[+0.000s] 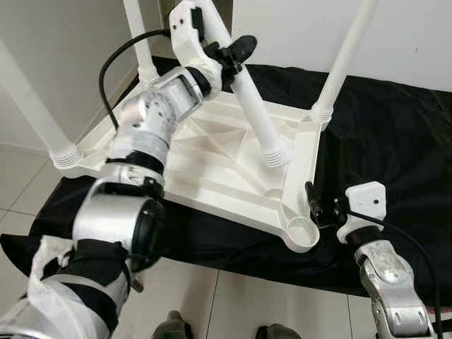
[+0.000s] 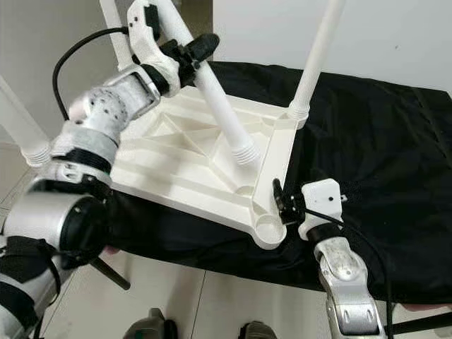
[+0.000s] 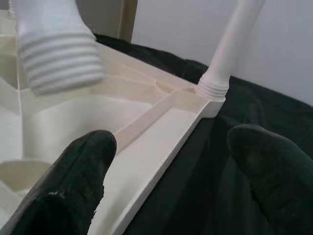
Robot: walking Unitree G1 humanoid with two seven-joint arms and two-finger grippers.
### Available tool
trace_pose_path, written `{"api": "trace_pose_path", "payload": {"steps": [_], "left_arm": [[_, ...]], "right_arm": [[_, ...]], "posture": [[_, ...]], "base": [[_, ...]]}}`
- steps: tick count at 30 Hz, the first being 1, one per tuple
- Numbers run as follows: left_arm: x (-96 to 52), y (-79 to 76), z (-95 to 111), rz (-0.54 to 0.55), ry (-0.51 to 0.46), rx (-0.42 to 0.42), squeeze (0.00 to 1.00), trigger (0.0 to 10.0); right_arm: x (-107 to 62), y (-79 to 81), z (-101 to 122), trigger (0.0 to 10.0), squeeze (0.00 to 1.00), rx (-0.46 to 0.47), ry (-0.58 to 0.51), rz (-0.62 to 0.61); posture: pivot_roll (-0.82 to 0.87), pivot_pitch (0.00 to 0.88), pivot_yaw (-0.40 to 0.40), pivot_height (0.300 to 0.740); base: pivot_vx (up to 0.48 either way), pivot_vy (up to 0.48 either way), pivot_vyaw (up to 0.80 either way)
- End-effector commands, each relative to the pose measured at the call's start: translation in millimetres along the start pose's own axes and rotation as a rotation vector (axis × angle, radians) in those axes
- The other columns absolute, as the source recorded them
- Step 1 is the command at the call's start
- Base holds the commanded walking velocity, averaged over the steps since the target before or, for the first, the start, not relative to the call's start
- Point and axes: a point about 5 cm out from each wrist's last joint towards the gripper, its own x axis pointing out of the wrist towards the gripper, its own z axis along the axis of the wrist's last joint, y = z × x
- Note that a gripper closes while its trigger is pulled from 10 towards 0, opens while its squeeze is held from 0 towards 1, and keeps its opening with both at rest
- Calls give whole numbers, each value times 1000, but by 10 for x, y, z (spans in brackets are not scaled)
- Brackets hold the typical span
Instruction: Building children table
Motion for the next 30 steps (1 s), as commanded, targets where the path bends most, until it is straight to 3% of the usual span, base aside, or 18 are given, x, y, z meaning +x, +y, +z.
{"api": "trace_pose_path", "payload": {"steps": [1,4,6,8,9,10,12,16,21,30], "left_arm": [[14,-85,-7,-11,-17,57,0,10000],[29,-150,-54,-20,-26,84,0,10000],[56,-263,-130,-22,-48,198,0,10000],[56,-263,-130,-22,-48,198,0,10000],[69,-304,-169,-21,-64,249,0,10000],[69,-304,-169,-21,-64,249,0,10000],[108,-486,-281,-49,-102,310,0,10000],[112,-532,-292,-55,-113,322,0,10000],[90,-861,-419,-144,-143,336,0,10000],[76,-1023,-507,-187,-145,331,0,10000]], "right_arm": [[31,68,55,10000,0,-9,-14,25],[57,102,82,10000,0,-11,-23,43],[121,154,131,10000,0,3,-31,62],[121,154,131,10000,0,3,-31,62],[159,174,151,10000,0,1,-28,66],[159,174,151,10000,0,1,-28,66],[296,232,213,10000,0,-16,-41,59],[323,248,221,10000,0,-16,-45,57],[407,279,179,10000,0,-40,-32,49],[543,218,193,10000,0,-48,-31,1]], "posture": [[-38,0,-5,740],[-35,0,-7,740],[-29,0,-11,740],[-29,0,-11,740],[-29,0,-13,740],[-29,0,-13,740],[-27,0,-13,740],[-26,0,-15,740],[-21,0,-11,740],[-15,0,-7,740]], "base": [[0,0,0],[0,0,0],[0,0,0],[0,0,0],[0,0,0],[0,0,0],[0,0,0],[0,0,0],[0,0,0],[0,0,0]]}}
